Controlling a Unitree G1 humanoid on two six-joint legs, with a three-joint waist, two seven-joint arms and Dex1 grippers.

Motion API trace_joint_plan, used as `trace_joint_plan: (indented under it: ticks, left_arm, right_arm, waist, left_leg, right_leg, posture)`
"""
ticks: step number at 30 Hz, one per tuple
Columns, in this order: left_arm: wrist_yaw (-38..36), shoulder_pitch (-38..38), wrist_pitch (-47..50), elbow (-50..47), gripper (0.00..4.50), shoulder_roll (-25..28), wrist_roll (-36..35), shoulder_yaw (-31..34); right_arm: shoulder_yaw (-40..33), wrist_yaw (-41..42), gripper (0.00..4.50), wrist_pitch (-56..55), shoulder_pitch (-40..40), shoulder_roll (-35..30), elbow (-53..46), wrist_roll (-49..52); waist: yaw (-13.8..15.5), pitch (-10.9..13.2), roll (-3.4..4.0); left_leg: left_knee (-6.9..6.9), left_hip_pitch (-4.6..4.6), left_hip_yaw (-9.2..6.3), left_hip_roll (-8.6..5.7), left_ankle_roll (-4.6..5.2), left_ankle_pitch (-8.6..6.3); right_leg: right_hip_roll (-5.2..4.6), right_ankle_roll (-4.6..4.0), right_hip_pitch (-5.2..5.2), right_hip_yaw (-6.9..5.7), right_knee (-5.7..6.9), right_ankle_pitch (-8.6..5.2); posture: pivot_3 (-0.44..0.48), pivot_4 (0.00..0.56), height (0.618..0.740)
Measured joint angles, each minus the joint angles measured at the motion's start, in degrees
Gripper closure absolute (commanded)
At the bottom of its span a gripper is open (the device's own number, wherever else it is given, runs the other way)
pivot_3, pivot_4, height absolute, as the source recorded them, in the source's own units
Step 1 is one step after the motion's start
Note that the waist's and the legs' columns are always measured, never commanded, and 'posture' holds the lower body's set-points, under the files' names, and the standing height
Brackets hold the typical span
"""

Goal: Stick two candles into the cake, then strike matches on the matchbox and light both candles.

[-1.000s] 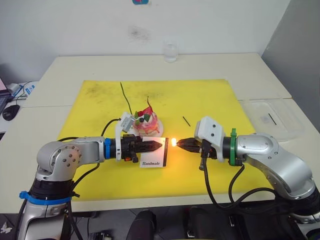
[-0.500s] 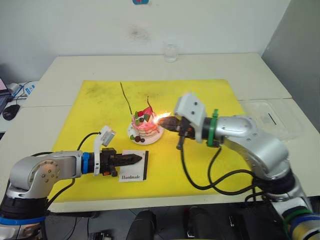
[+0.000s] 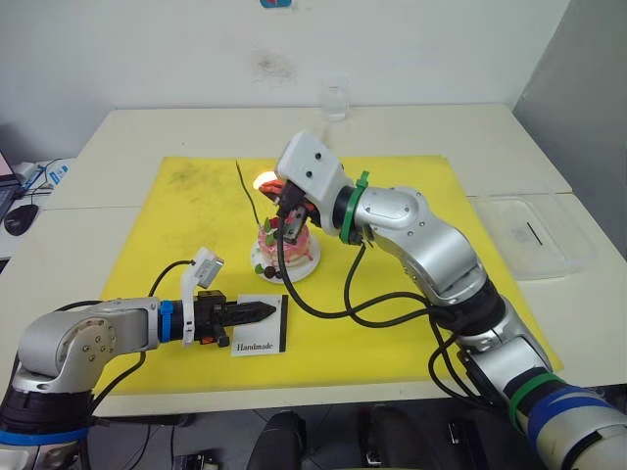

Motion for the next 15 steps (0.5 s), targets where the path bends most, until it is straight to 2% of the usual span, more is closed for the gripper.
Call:
trace_joint_plan:
  ticks: [6, 15]
  left_arm:
    - [0.0, 0.0, -0.2, 0.0, 4.5, -0.4, 0.2, 0.0]
    - [0.0, 0.0, -0.3, 0.0, 4.5, -1.3, 0.3, 0.0]
  right_arm:
    - [0.0, -0.5, 4.47, -6.8, -2.5, 3.0, 7.4, -3.5]
    - [-0.1, 0.1, 4.47, -13.1, -4.1, 4.2, 14.3, -7.3]
  waist:
    - [0.0, 0.0, 0.0]
    - [0.0, 0.0, 0.0]
  left_leg:
    - [0.0, 0.0, 0.0, 0.0, 0.0, 0.0]
    - [0.0, 0.0, 0.0, 0.0, 0.0, 0.0]
  right_leg:
    - [0.0, -0.02, 0.0, 0.01, 0.0, 0.01]
    - [0.0, -0.03, 0.0, 0.01, 0.01, 0.02]
  posture:
    - [0.0, 0.15, 0.74]
    - [0.0, 0.15, 0.74]
